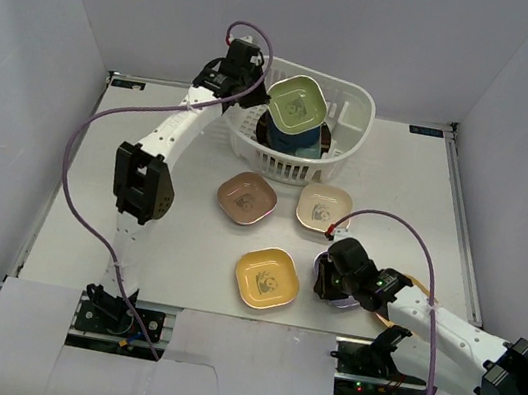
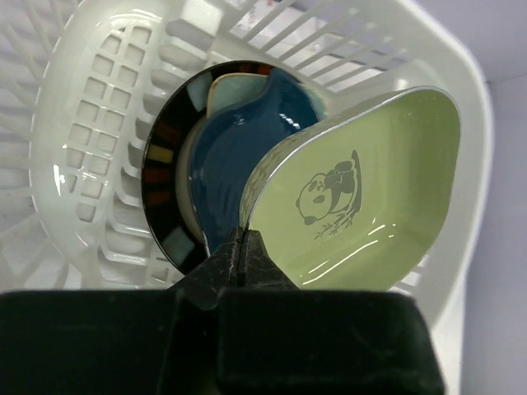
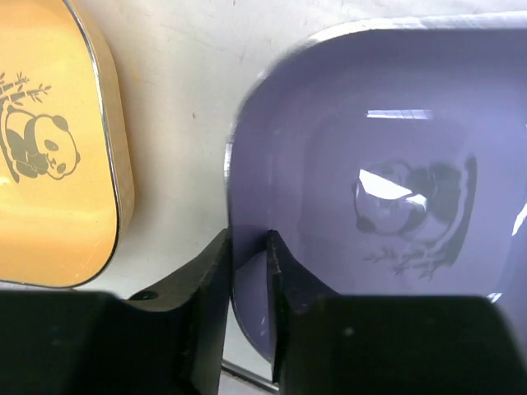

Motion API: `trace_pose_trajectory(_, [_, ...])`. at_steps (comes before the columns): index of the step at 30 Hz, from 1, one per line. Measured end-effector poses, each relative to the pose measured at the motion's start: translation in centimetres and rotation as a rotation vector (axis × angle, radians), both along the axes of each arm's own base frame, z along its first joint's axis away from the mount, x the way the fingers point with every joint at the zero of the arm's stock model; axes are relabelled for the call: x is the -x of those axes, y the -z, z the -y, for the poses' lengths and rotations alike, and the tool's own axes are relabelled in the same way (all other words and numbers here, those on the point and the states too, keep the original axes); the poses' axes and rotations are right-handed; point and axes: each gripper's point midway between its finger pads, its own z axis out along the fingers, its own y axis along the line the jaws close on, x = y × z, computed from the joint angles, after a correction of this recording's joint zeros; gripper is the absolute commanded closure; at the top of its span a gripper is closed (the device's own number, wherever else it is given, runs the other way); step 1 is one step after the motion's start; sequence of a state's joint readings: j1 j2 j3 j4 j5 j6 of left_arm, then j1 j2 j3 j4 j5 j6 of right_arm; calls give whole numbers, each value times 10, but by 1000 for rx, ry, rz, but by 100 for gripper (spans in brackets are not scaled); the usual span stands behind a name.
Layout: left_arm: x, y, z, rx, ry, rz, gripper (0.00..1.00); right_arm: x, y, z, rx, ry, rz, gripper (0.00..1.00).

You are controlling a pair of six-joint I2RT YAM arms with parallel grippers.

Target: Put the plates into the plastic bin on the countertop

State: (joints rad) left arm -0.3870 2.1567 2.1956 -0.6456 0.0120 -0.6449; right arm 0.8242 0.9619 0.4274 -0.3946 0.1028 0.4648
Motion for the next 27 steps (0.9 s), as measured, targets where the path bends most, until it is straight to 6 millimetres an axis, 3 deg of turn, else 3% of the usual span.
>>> trace_pose_trajectory(3, [-10,33,2,-59,-11,-47,100,-5,-4,0,-3,10,30,90])
trace_pose_trajectory(6, [-10,61,-2,-101,-16,-105,78,-6,-7,1,-4,14,48,92])
trace_pose_trajectory(7, [-9,66,-2,-106,-13,-116,71,-7,-9,2,-4,17,55,92])
trace_pose_trajectory(8, [-9,67,-1,-105,-9,-117,56,-7,-11,3,-1,20,58,92])
trace_pose_trajectory(9, [-9,67,1,-101,1,-114,50,-8,-15,3,-1,23,66,92])
trace_pose_trajectory(13, [-12,49,11,-53,42,-65,35,-18,-44,0,-15,34,111,92])
trace_pose_trajectory(19, [-2,-3,19,2,112,35,31,-56,-130,-31,-108,25,271,92])
trace_pose_trajectory(22, [31,-48,8,14,139,106,31,-83,-172,-48,-125,24,366,92])
trace_pose_trajectory(25, [95,-84,-16,25,166,166,32,-118,-209,-68,-113,20,459,92])
trace_pose_trajectory(27, [144,-94,-34,36,183,197,32,-141,-231,-82,-115,8,518,92])
